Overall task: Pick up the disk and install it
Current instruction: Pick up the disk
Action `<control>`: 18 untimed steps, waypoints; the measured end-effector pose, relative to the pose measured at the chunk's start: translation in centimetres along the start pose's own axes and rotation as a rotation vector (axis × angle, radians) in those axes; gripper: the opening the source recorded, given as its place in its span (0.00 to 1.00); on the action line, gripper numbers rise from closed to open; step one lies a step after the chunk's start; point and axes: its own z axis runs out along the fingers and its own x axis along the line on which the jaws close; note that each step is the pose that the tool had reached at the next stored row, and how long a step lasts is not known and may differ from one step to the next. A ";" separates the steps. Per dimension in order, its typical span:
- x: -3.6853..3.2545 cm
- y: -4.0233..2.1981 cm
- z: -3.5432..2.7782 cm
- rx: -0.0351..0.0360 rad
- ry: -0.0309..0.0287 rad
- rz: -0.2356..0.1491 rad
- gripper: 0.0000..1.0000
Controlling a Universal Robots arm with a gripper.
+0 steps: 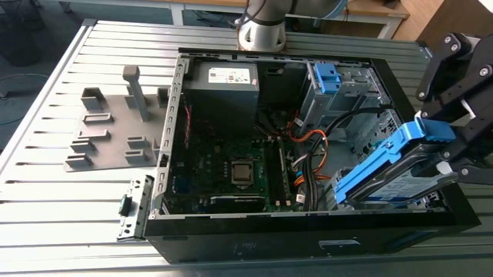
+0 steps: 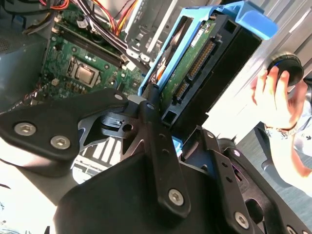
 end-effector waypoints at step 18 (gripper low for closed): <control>-2.69 -2.89 0.91 -0.0015 0.0005 0.000 0.37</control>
